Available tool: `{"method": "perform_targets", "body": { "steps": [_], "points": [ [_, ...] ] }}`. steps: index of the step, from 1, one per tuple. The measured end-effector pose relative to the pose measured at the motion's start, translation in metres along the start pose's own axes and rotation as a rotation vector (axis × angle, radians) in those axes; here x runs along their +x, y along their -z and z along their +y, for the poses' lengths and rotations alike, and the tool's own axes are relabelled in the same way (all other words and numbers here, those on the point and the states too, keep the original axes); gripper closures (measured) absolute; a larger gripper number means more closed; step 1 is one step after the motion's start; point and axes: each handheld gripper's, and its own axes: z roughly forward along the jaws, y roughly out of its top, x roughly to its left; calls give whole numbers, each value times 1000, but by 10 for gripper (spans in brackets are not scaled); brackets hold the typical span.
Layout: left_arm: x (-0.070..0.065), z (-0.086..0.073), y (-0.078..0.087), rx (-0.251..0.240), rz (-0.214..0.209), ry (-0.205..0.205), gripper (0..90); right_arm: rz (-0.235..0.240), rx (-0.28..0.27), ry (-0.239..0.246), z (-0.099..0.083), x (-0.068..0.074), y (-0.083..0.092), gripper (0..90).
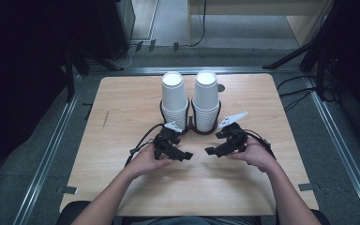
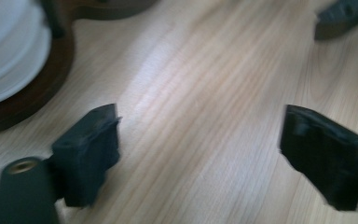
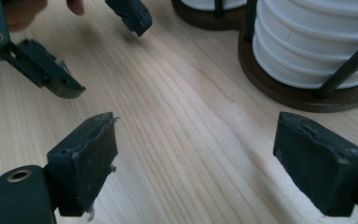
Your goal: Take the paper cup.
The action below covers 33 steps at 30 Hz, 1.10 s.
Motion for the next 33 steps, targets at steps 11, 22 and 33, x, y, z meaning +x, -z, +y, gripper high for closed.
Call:
{"method": "perform_targets", "body": {
  "steps": [11, 22, 33],
  "points": [
    [-7, 3, 7, -16, 56, -132, 302, 9, 9, 21, 5, 1, 4, 180],
    [-5, 9, 22, -44, 20, -139, 436, -2, 1, 27, 2, -1, 10, 292],
    [-5, 14, 25, -62, 6, -150, 543, 21, 6, 30, -3, -1, 18, 494]
  ]
}}
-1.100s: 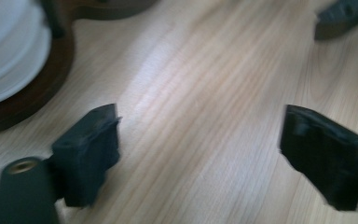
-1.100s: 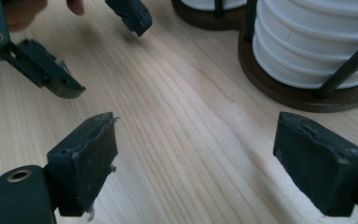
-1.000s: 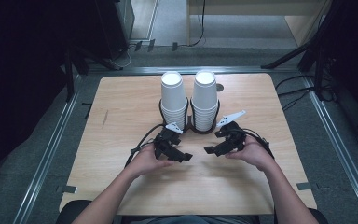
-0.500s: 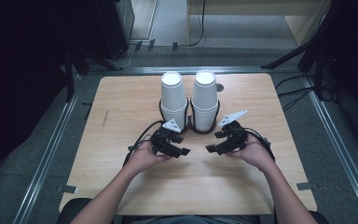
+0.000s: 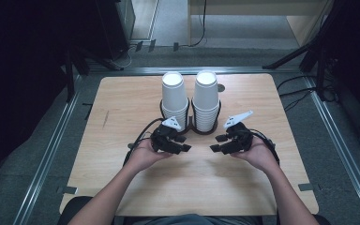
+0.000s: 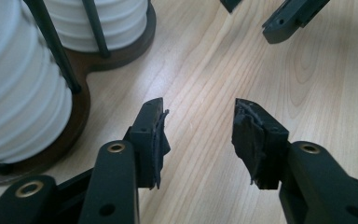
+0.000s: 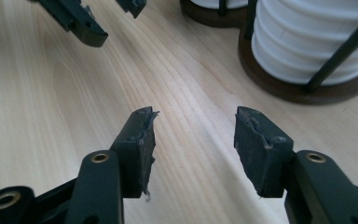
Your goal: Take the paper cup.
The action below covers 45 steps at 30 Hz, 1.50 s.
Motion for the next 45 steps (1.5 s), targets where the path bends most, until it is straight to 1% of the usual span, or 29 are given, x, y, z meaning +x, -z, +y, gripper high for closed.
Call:
{"method": "perform_targets", "body": {
  "steps": [1, 2, 3, 4, 5, 6, 8, 9, 12, 13, 15, 16, 18, 19, 21, 23, 25, 26, 28, 31, 33, 37, 38, 40, 41, 42, 43, 44, 45],
  "points": [
    [0, 0, 1, -5, 6, 0, 548, 5, 8, -11, -1, -1, 0, 510],
    [-1, 1, 1, -6, 13, -1, 547, -5, 11, -6, -2, -2, 0, 510],
    [0, 1, 1, -7, 17, -1, 518, -5, 23, -15, -3, -4, 1, 499],
    [0, 0, 1, -3, 21, -2, 518, -5, 23, -15, -3, -4, 1, 499],
    [0, 0, 0, 1, 20, -5, 521, -6, 25, -23, -3, -5, 1, 496],
    [0, 0, -1, 11, 21, 0, 540, 9, 28, -44, -3, -6, 3, 491],
    [0, 0, -1, 9, 20, 6, 556, 7, 31, -42, -3, -5, 3, 491],
    [0, 1, -1, 5, 19, 13, 574, -20, 41, -26, -4, -5, 5, 491],
    [-1, 1, 3, -1, 16, 11, 588, -28, 35, -17, -5, -4, 10, 489],
    [-2, 3, 5, -11, 20, 10, 603, -27, 14, -36, -3, -5, 16, 464],
    [-2, 4, 7, -21, 17, 12, 604, -30, 6, -38, -3, -5, 19, 462],
    [-3, 5, 8, -21, 21, 13, 622, -29, -6, -39, -1, -6, 24, 456],
    [-4, 8, 9, -31, 14, 15, 629, -26, 1, -39, 2, -6, 27, 456],
    [-4, 11, 10, -28, 19, 6, 629, -26, 1, -39, 2, -6, 27, 456],
    [-4, 16, 10, -23, 23, 4, 644, -34, -1, -25, 6, -6, 33, 458],
    [-3, 22, 11, -33, 14, 19, 669, -34, -15, -34, 10, -8, 37, 458],
    [-1, 28, 12, -39, 11, 28, 678, -40, -27, -24, 16, -9, 43, 458],
    [-1, 30, 12, -41, 10, 33, 694, -43, -35, -19, 23, -10, 48, 457],
    [0, 35, 11, -41, 8, 41, 704, -43, -36, -19, 25, -11, 50, 456],
    [1, 42, 12, -54, -1, 61, 748, -57, -20, -27, 39, -15, 57, 438],
    [2, 46, 14, -62, -4, 71, 760, -63, -28, -18, 45, -17, 60, 437],
    [1, 56, 16, -69, 15, 65, 783, -68, -28, -18, 53, -19, 64, 430],
    [1, 59, 16, -73, 18, 69, 802, -76, -19, -12, 59, -19, 67, 423],
    [0, 63, 16, -73, 24, 70, 812, -77, -19, -12, 61, -19, 68, 419],
    [0, 67, 15, -72, 30, 70, 843, -79, -19, -6, 67, -20, 70, 412],
    [0, 67, 15, -72, 30, 70, 853, -79, -19, -6, 67, -20, 70, 412],
    [-1, 70, 14, -66, 37, 65, 875, -81, -20, -3, 71, -21, 71, 407],
    [-1, 71, 13, -60, 54, 60, 875, -81, -20, -3, 71, -21, 71, 407],
    [-1, 73, 11, -66, 59, 64, 896, -83, -17, -16, 76, -23, 72, 405]
  ]
}}
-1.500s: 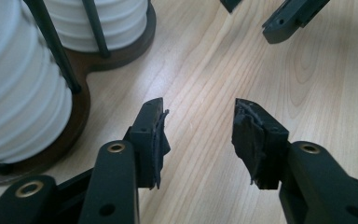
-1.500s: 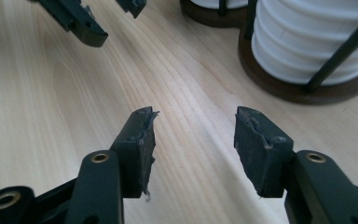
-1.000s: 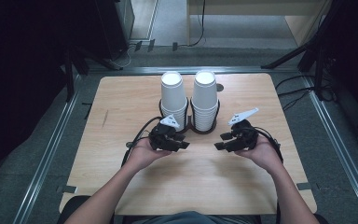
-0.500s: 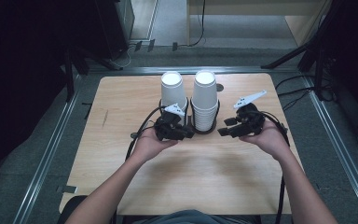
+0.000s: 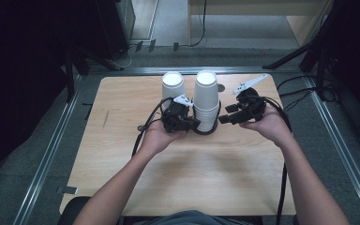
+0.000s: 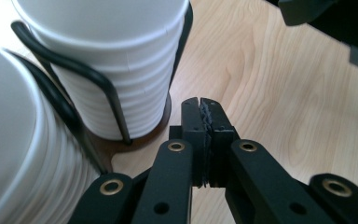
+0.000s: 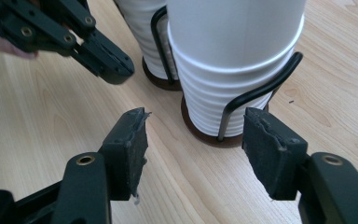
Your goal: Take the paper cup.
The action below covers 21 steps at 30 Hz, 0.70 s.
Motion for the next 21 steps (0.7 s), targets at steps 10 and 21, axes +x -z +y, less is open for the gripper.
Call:
{"method": "perform_targets", "body": {
  "steps": [10, 21],
  "points": [
    [5, 15, -7, -16, 51, 78, 899, -25, -18, 24, 21, -2, 4, 367],
    [4, 19, -13, 2, 129, 76, 898, -39, -34, 58, 47, -5, 2, 292]
  ]
}}
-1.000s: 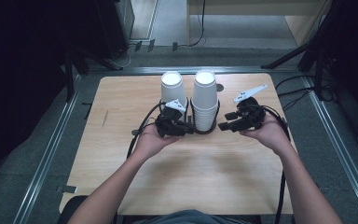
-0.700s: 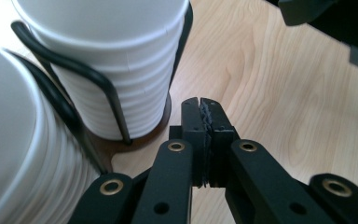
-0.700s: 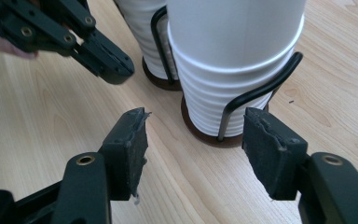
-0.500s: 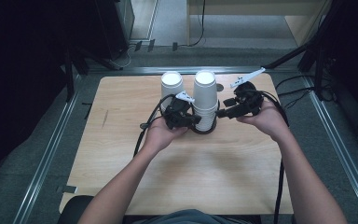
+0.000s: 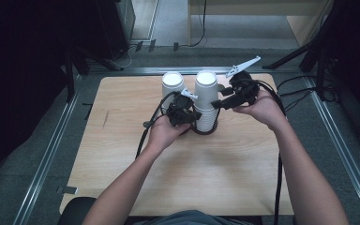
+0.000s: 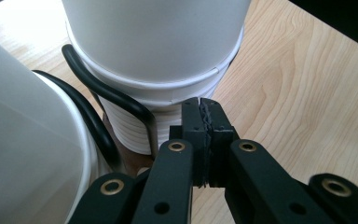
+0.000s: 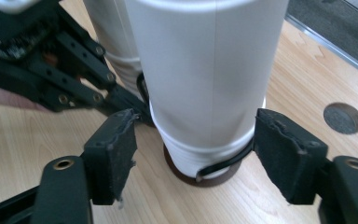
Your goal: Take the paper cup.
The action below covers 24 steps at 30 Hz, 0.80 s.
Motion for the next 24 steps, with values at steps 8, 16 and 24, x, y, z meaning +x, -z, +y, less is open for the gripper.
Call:
{"method": "perform_targets", "body": {
  "steps": [8, 16, 24],
  "points": [
    [0, 1, -1, -11, -1, 11, 897, -15, -33, -16, 18, 0, -4, 205],
    [0, 1, -1, -12, 0, 18, 896, -25, -10, -21, 34, 0, -12, 177],
    [-1, 1, -1, -13, 4, 29, 897, -75, 45, -42, 54, 5, -28, 154]
  ]
}}
